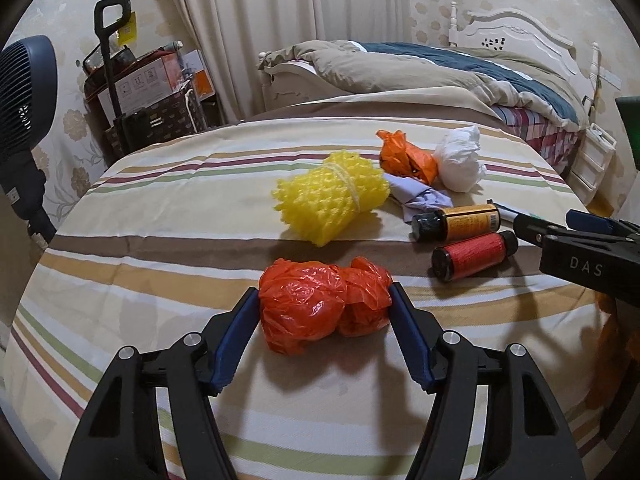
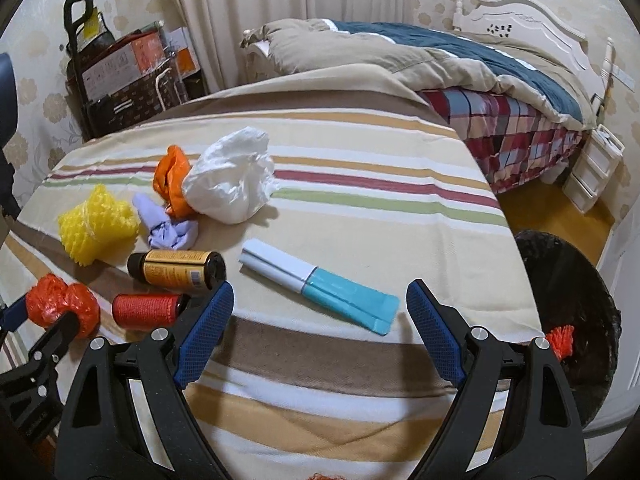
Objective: Collect trash
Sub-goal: 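Grasp the orange plastic bag with the left gripper while the right grasps the red spray can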
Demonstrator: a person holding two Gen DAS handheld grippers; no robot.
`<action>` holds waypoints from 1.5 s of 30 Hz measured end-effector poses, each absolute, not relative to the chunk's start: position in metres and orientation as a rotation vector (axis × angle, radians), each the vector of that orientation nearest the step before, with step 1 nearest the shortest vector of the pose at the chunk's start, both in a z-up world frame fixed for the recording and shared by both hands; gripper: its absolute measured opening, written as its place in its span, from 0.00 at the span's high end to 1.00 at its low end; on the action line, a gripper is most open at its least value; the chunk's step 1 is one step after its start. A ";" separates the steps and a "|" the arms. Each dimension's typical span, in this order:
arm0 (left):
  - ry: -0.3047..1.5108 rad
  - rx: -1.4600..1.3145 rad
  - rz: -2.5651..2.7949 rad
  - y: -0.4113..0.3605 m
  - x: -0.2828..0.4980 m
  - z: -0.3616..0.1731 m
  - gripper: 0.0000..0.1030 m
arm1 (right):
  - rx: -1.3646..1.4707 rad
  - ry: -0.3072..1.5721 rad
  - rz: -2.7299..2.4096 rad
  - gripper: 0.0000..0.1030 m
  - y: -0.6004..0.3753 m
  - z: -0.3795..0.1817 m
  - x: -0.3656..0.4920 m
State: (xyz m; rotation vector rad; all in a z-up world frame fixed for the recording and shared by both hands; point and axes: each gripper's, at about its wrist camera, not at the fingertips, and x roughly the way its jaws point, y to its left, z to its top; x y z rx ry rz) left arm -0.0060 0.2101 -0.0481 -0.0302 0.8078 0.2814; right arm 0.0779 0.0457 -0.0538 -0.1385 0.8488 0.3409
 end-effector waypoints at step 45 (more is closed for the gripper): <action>0.796 -0.134 0.427 0.289 -0.046 -0.048 0.37 | -0.294 0.862 0.633 0.70 0.151 -0.061 0.029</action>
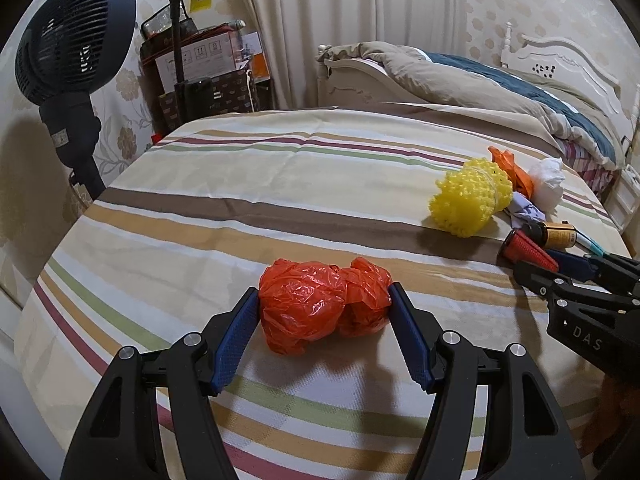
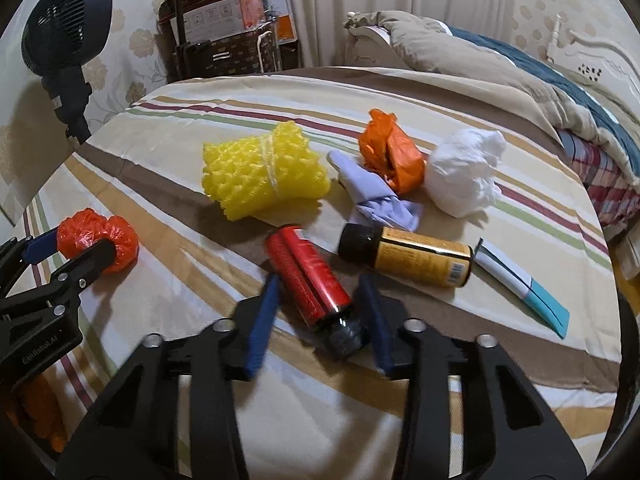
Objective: Collect trash
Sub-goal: 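Grasp the orange plastic bag with the left gripper while the right grasps the red spray can, then carry the bag and spray can over the black bin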
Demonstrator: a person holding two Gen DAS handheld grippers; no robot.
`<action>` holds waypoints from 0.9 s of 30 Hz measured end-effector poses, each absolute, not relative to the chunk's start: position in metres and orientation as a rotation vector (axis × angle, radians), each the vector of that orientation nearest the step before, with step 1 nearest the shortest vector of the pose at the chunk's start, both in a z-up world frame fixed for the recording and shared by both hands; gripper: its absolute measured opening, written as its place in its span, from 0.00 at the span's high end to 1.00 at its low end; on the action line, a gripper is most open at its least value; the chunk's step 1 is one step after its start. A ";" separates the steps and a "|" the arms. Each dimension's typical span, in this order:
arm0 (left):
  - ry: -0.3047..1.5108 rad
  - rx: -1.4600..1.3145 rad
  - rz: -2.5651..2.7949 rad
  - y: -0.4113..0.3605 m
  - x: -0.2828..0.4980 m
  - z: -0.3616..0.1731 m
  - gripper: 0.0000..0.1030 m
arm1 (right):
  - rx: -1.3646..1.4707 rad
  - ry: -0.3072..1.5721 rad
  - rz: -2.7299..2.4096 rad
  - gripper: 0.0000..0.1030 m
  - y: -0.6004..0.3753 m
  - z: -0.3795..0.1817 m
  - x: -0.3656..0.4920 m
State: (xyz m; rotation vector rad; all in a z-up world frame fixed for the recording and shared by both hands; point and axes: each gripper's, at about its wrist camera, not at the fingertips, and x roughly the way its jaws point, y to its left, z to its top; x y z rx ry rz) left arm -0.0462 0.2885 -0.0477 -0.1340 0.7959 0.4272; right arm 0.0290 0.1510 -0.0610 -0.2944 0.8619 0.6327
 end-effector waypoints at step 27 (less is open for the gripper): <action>0.740 -0.116 0.280 0.227 -0.043 -0.037 0.38 | -0.148 0.807 0.510 0.75 0.046 -0.047 -0.003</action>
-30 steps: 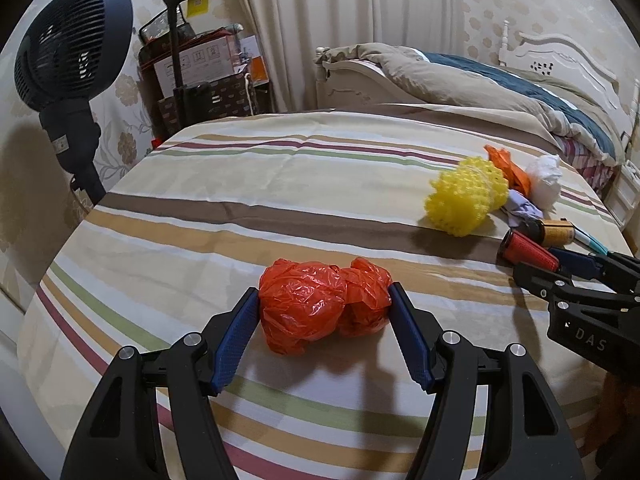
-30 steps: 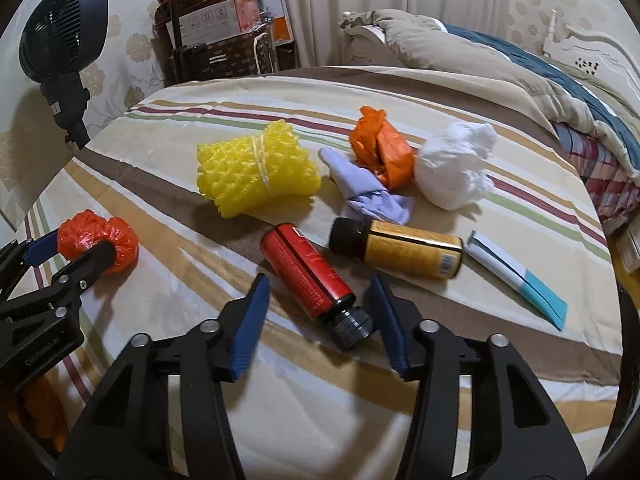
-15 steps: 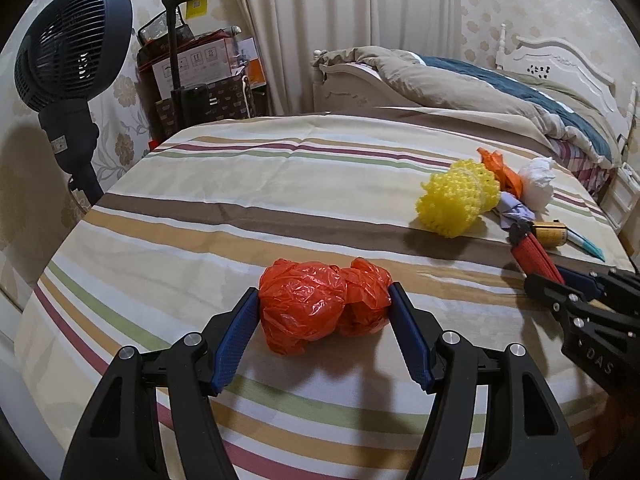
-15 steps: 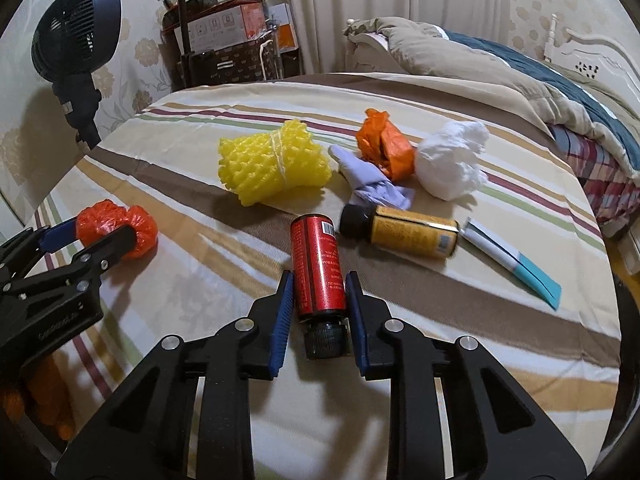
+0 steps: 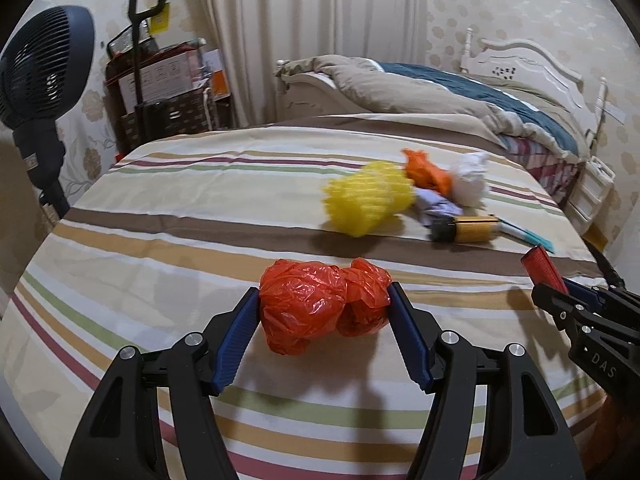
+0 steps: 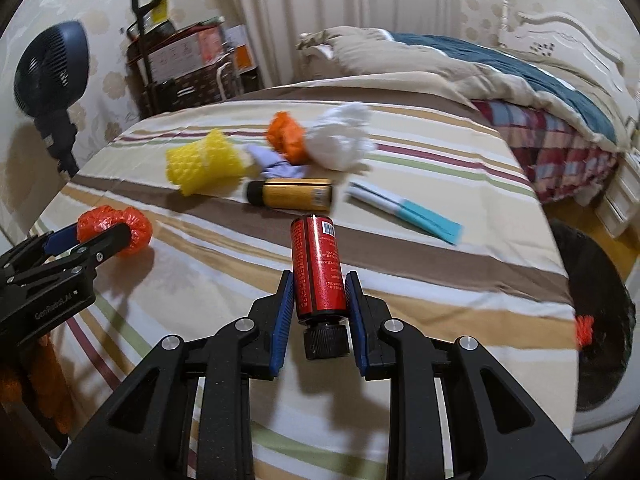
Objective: Collect trash
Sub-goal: 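Carry the bag and spray can over the black bin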
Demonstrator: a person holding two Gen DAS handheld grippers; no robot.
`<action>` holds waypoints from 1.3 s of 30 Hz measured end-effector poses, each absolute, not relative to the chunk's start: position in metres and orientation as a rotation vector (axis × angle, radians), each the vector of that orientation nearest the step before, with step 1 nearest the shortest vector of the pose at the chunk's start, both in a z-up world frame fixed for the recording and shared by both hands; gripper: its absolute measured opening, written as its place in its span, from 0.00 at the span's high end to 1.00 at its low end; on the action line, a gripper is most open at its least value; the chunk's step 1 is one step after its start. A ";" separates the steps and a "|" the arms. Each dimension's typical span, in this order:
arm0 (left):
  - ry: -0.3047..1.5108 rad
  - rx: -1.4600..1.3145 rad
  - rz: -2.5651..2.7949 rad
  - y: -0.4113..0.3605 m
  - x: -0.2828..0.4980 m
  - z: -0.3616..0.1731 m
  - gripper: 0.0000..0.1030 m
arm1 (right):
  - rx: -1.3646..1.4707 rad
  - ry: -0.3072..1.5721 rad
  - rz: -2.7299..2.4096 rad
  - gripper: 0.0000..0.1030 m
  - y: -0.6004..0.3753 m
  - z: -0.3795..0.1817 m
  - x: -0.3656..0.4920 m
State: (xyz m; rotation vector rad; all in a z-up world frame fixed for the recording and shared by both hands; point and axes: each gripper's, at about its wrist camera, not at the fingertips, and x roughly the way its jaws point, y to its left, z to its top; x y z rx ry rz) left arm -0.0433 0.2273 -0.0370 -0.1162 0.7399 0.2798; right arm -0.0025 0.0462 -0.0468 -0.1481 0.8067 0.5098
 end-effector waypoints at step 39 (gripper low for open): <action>0.685 0.067 -0.182 -0.048 0.085 -0.026 0.38 | 0.065 0.731 0.006 0.76 -0.207 -0.045 0.067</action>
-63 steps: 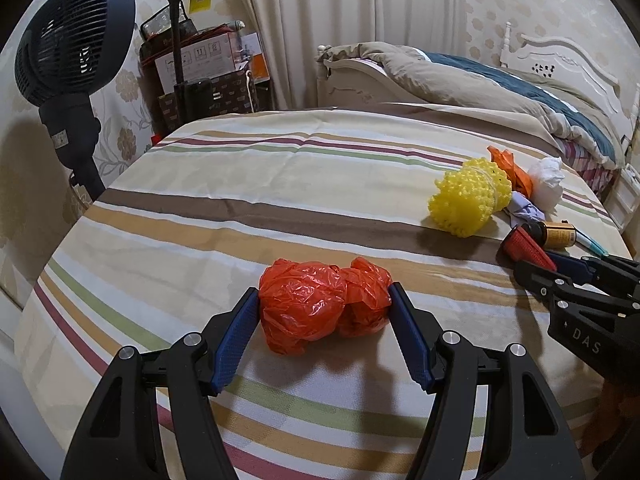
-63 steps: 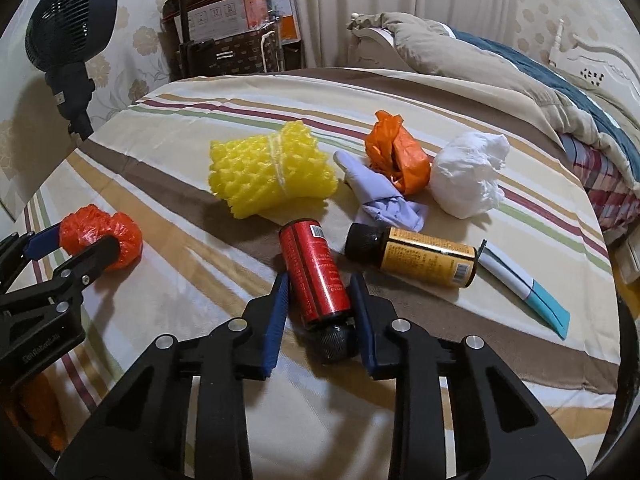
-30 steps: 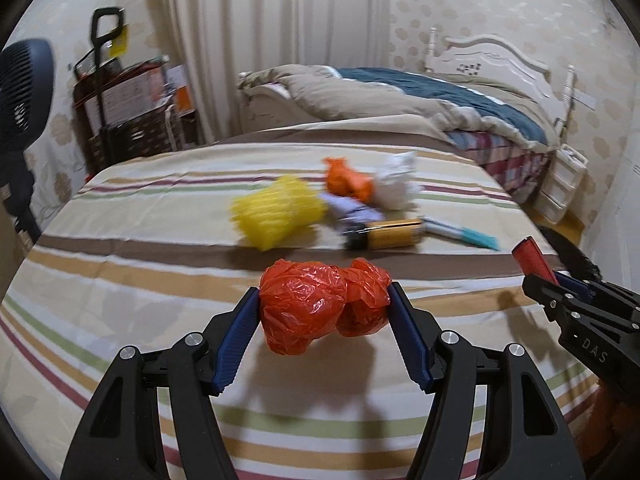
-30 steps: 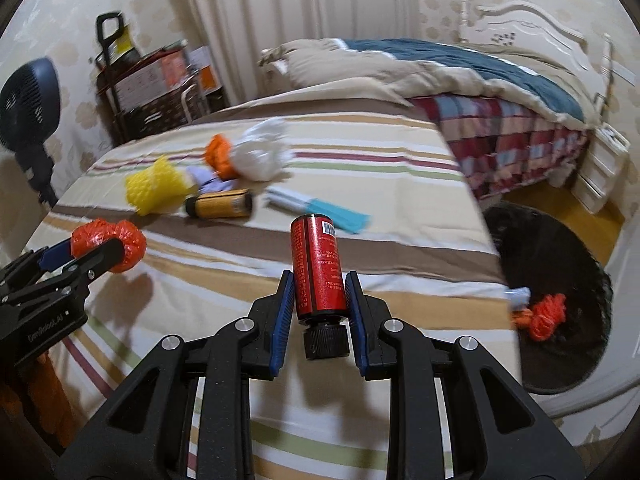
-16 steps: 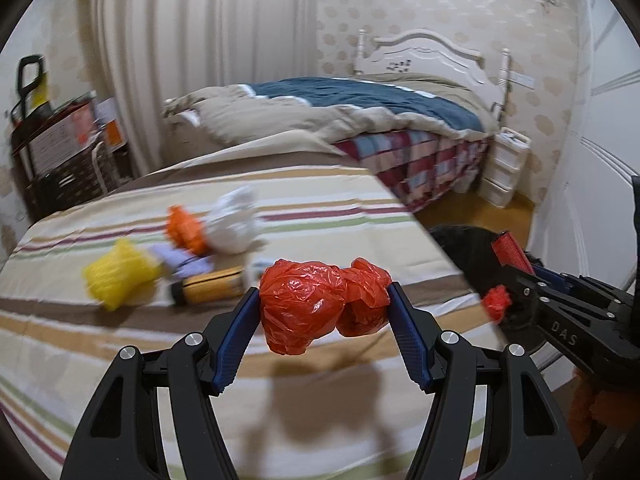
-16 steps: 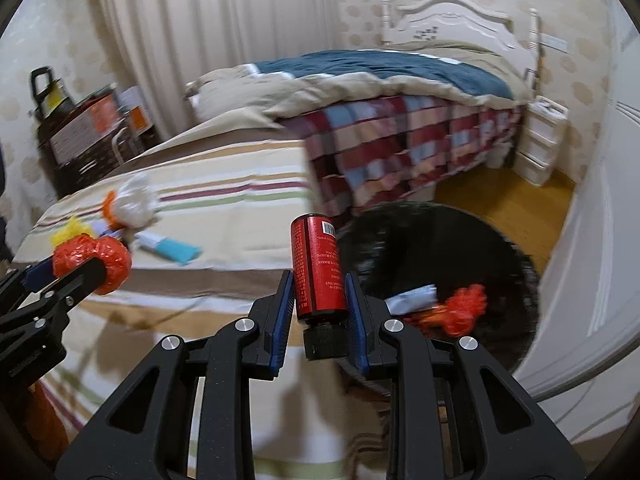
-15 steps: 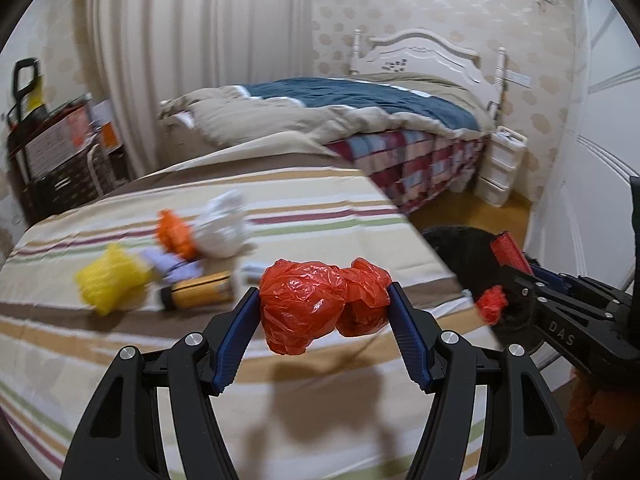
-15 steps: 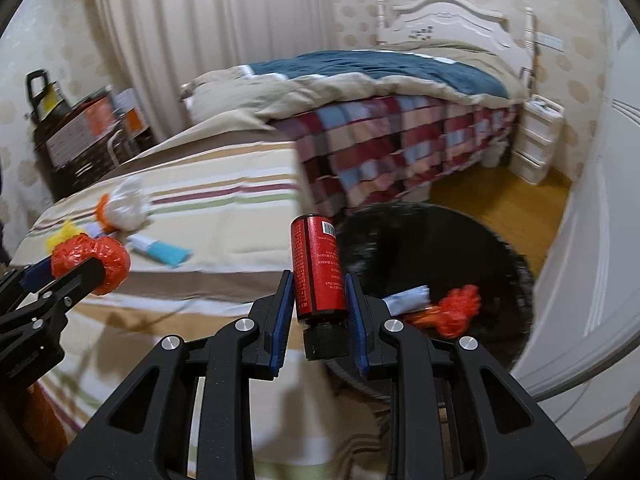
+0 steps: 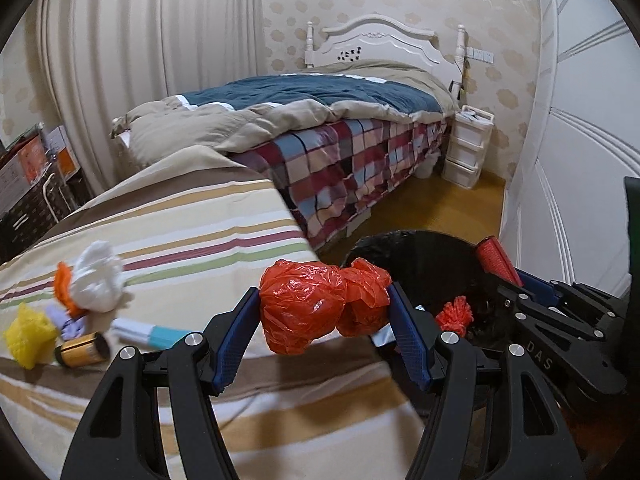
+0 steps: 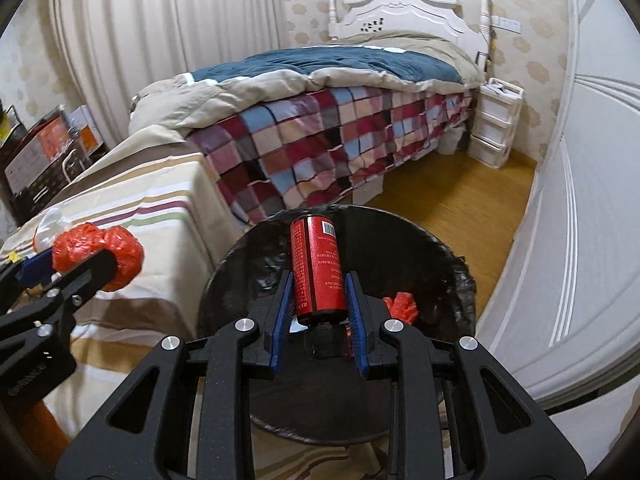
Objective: Collect trash
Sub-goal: 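Carry the bag and spray can over the black bin, then open both grippers to drop the bag and spray can into the bin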
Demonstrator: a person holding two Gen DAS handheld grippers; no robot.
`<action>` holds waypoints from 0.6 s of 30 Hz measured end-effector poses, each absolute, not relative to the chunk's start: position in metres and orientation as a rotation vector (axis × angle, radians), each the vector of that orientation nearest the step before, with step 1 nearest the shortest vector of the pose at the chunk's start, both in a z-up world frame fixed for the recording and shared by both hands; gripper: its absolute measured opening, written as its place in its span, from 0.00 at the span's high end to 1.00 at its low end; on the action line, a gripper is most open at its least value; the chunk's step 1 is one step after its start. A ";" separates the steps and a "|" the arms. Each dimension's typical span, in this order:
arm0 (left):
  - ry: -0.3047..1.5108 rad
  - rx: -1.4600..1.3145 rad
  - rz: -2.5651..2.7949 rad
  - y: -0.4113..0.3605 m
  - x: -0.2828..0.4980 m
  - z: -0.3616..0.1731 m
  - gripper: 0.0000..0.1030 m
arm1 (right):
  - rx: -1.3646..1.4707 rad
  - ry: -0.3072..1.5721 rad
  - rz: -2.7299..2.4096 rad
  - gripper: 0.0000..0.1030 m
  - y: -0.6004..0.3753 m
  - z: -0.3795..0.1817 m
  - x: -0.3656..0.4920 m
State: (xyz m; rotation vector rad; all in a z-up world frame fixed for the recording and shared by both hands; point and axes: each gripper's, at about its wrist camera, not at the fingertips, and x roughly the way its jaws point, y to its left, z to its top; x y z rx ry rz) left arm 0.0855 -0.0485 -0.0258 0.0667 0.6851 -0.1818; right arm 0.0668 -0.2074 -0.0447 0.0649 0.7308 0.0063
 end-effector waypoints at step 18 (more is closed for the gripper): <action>0.740 0.130 -0.198 -0.096 0.125 -0.041 0.37 | 0.123 0.762 -0.056 0.75 -0.248 -0.065 0.094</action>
